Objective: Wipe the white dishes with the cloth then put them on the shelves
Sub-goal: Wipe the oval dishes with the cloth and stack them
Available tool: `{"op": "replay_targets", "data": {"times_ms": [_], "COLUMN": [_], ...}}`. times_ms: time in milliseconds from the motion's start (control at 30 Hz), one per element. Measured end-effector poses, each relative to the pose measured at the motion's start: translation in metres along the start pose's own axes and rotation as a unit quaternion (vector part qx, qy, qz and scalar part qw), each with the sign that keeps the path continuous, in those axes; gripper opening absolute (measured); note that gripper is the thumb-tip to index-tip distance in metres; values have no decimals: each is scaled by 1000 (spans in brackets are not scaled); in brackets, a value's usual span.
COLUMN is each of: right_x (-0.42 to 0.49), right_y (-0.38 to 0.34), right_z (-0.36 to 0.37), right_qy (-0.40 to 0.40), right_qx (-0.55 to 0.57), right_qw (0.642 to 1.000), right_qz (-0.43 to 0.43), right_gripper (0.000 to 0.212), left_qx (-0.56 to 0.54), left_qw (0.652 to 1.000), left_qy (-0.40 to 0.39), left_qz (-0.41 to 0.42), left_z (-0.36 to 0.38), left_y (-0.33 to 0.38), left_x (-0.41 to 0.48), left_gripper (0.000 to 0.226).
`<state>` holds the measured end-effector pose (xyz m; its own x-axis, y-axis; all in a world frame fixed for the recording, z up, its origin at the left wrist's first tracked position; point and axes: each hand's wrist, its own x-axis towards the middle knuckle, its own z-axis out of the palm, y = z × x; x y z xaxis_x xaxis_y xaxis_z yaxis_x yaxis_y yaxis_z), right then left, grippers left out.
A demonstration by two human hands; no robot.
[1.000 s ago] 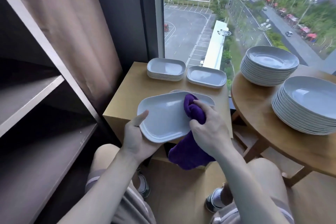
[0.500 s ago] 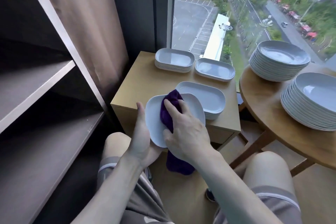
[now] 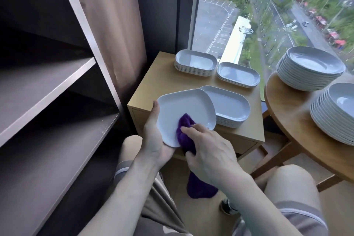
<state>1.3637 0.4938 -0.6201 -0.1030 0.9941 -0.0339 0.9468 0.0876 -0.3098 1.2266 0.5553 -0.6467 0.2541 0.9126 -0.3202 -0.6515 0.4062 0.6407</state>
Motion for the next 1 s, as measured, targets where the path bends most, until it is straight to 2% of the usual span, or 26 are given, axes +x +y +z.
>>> {"op": "replay_targets", "data": {"times_ms": [200, 333, 467, 567, 700, 867, 1000], "right_x": [20, 28, 27, 18, 2, -5, -4], "right_y": [49, 57, 42, 18, -12, -15, -9], "right_z": [-11, -19, -29, -35, -35, -31, -25], "right_qy": [16, 76, 76, 71, 14, -17, -13], "right_qx": [34, 54, 57, 58, 32, -17, 9], "right_qw": [991, 983, 988, 995, 999, 999, 1000], "right_qz": [128, 157, 118, 39, -37, -25, 15], "right_gripper": [61, 57, 75, 75, 70, 40, 41], "left_qx": [42, 89, 111, 119, 53, 11, -23], "left_qw": [998, 992, 989, 988, 993, 997, 997], "left_qy": [-43, -86, -100, -99, -75, -40, -36], "left_qz": [-16, -28, -23, -28, -68, -70, -59], "left_z": [2, 11, 20, 27, 25, 20, 19], "left_y": [-13, -22, -21, -24, -22, -17, -12], "left_x": [-2, -5, 2, 7, 11, 11, 13], "left_gripper": [68, 69, 76, 82, 88, 88, 79]}}
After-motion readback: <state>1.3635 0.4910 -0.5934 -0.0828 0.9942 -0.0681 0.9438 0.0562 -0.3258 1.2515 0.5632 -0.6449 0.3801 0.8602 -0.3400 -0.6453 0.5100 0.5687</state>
